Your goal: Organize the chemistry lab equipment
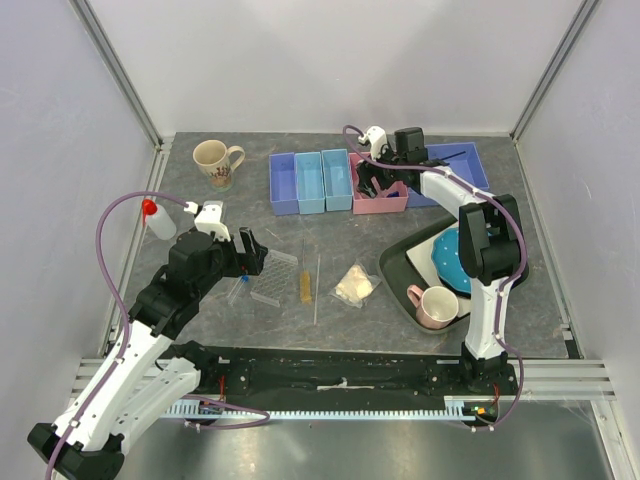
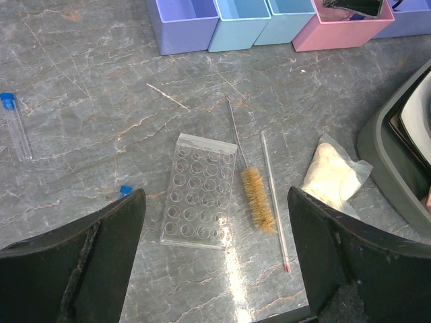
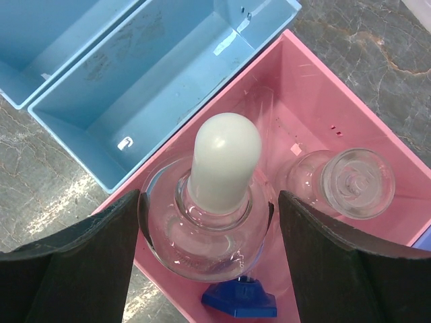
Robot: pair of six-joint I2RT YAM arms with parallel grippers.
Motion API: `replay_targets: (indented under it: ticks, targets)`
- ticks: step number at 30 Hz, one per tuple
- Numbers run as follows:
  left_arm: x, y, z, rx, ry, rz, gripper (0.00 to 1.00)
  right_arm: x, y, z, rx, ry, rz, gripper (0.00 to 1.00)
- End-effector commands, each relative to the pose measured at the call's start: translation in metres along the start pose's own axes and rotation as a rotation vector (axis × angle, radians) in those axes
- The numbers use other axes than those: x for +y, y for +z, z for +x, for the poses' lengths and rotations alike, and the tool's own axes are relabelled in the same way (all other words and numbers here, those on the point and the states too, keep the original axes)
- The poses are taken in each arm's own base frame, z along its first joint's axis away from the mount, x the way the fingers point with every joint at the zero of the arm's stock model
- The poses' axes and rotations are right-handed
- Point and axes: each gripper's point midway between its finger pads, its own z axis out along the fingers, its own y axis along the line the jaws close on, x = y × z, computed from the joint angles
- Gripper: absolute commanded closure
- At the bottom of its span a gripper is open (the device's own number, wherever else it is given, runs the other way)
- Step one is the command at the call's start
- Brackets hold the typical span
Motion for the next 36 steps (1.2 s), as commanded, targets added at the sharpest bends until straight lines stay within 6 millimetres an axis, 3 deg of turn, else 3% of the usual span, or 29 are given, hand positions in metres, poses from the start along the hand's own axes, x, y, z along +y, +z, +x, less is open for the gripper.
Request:
replay_targets:
  ticks: [1,11,18,36]
  targets:
    - [-0.006,-0.001,-0.01,-0.037,-0.037,0.023,0.08,-0.007,-0.006,-0.031,-0.099,-0.034,0.002,0.39]
    - [-0.006,-0.001,-0.008,-0.034,-0.038,0.022,0.08,-0.008,0.003,-0.023,-0.086,-0.02,-0.013,0.32]
    - [-0.005,0.0,-0.008,-0.032,-0.037,0.021,0.08,-0.007,0.003,-0.017,-0.076,0.0,-0.024,0.22]
    - [-0.007,-0.006,-0.007,-0.049,-0.055,0.042,0.08,-0.002,-0.006,-0.023,-0.078,0.025,-0.04,0.08]
